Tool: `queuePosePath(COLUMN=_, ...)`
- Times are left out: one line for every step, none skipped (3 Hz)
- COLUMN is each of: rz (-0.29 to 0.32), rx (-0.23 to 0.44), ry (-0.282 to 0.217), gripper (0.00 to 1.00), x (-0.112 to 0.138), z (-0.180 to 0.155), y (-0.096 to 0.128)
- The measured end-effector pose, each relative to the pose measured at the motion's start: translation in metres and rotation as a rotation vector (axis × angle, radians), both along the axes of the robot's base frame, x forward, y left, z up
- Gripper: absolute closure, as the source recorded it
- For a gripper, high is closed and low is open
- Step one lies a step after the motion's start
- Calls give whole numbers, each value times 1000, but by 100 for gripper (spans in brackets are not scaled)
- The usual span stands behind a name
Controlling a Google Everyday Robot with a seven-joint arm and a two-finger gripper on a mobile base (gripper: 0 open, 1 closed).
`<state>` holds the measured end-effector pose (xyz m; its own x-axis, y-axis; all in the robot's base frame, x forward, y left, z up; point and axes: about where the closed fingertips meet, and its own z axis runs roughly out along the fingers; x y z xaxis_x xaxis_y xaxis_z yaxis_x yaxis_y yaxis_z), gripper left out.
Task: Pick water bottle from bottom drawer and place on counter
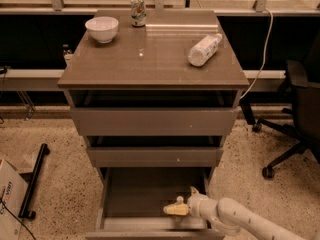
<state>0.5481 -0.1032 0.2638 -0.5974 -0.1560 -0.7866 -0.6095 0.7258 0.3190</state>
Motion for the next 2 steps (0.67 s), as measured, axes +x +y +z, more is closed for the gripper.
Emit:
queuePosePath(rz=-8, rx=13, ry=48, gripper=1, x=2, z=-26, y=9)
queuePosePath(rz=-11, rx=24, ry=85, gripper=23, x=0, z=-39, y=13)
